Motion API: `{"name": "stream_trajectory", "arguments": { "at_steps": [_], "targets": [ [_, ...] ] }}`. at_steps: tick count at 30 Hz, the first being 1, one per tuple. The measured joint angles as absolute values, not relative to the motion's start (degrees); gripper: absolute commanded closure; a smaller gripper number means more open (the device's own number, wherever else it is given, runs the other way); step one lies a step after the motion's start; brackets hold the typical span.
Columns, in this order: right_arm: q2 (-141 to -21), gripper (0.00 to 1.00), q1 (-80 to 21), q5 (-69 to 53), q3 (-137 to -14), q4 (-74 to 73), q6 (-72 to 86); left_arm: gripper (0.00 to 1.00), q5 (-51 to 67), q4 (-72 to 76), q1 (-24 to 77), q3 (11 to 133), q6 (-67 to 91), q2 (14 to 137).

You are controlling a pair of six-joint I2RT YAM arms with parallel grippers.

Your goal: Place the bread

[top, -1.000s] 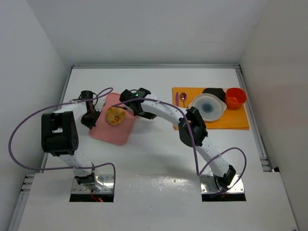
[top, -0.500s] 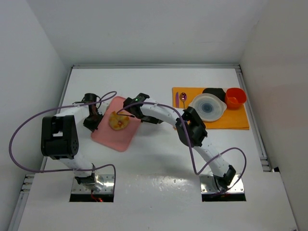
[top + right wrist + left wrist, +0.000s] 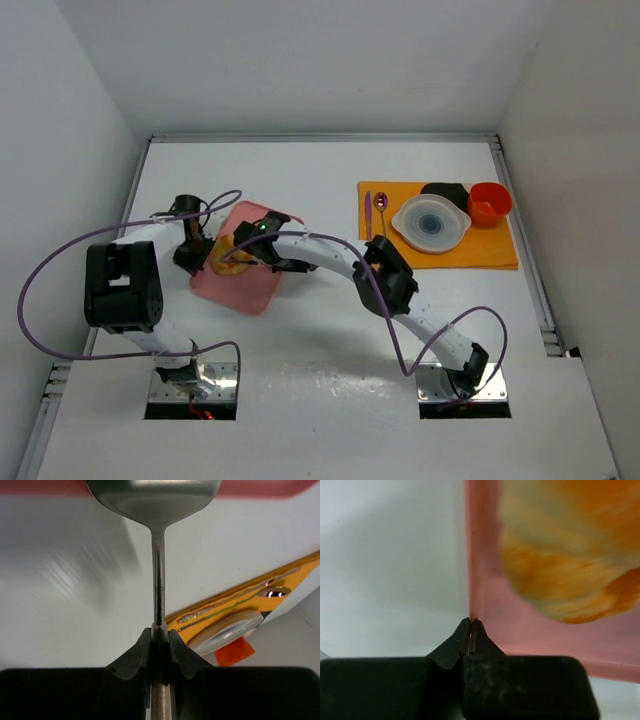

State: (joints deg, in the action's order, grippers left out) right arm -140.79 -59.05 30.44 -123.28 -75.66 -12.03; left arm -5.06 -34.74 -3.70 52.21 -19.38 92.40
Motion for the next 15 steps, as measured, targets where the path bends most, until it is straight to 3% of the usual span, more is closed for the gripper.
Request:
{"name": "stream_trajectory", "arguments": {
  "at_steps": [15],
  "targets": [
    [-146.1,1.00,-62.3,26.3,-129.8,-70.0,-9.7,1.00,-3.7,-35.5,-3.4,52.2,-18.5,92.4]
  ]
}}
